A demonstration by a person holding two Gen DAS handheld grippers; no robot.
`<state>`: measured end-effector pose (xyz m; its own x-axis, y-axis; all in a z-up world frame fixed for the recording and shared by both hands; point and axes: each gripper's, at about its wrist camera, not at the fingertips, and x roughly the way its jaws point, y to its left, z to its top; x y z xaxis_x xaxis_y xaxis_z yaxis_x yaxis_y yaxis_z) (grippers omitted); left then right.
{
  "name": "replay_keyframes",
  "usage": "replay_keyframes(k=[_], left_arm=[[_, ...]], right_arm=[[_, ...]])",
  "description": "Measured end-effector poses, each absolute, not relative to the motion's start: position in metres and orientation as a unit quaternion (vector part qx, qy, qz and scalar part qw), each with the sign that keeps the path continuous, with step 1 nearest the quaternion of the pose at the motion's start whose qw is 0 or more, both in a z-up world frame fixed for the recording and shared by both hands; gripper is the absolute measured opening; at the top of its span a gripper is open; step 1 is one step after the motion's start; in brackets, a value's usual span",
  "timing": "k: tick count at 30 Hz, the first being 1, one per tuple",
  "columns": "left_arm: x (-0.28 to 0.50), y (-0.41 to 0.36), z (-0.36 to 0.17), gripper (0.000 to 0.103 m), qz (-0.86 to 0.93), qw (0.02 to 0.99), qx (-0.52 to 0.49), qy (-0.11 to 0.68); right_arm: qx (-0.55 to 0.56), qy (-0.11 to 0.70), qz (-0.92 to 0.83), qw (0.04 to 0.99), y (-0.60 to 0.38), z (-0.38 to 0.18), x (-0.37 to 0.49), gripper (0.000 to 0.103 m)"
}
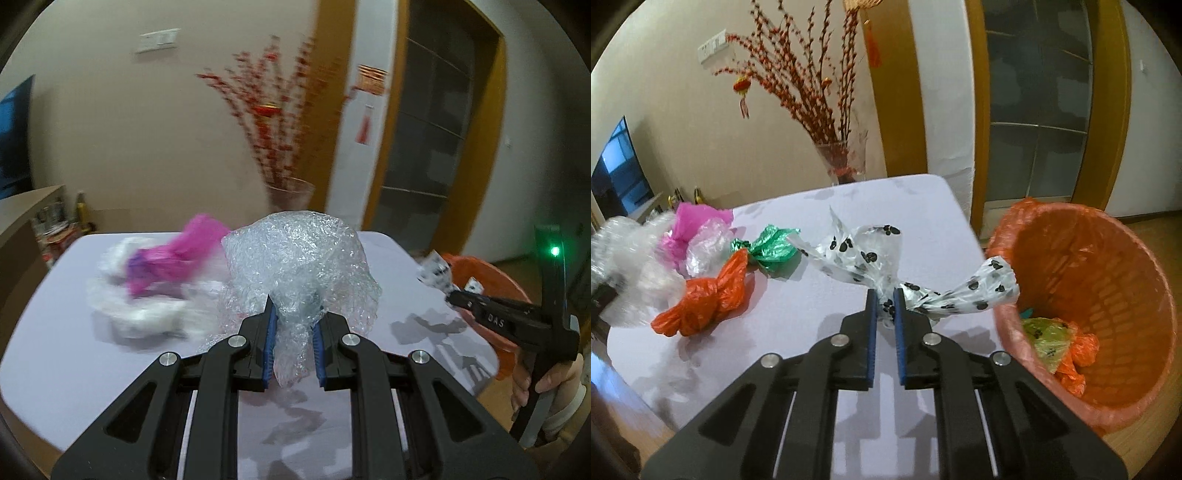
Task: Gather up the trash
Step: 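Carry the dotted bag and bubble wrap over the wastebasket and open both tools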
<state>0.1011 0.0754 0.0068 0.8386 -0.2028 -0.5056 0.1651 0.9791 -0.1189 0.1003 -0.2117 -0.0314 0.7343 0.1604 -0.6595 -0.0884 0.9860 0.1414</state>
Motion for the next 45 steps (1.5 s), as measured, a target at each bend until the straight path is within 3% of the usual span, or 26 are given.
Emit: replay_keyframes(k=[26,45], left_arm=[[0.132,-0.088,0.011,0.017,-0.281,0.919,0.006,0.277],[0.160,-0.178,-0.002,0.017,-0.345,0.890,0.027,0.298]], right_arm=[[0.133,0.290,-0.047,0.946,-0.347,0.002,0.045,0.010],[0.200,0.259,-0.079,0.942,-0.413,0.001,0.056,0.010]])
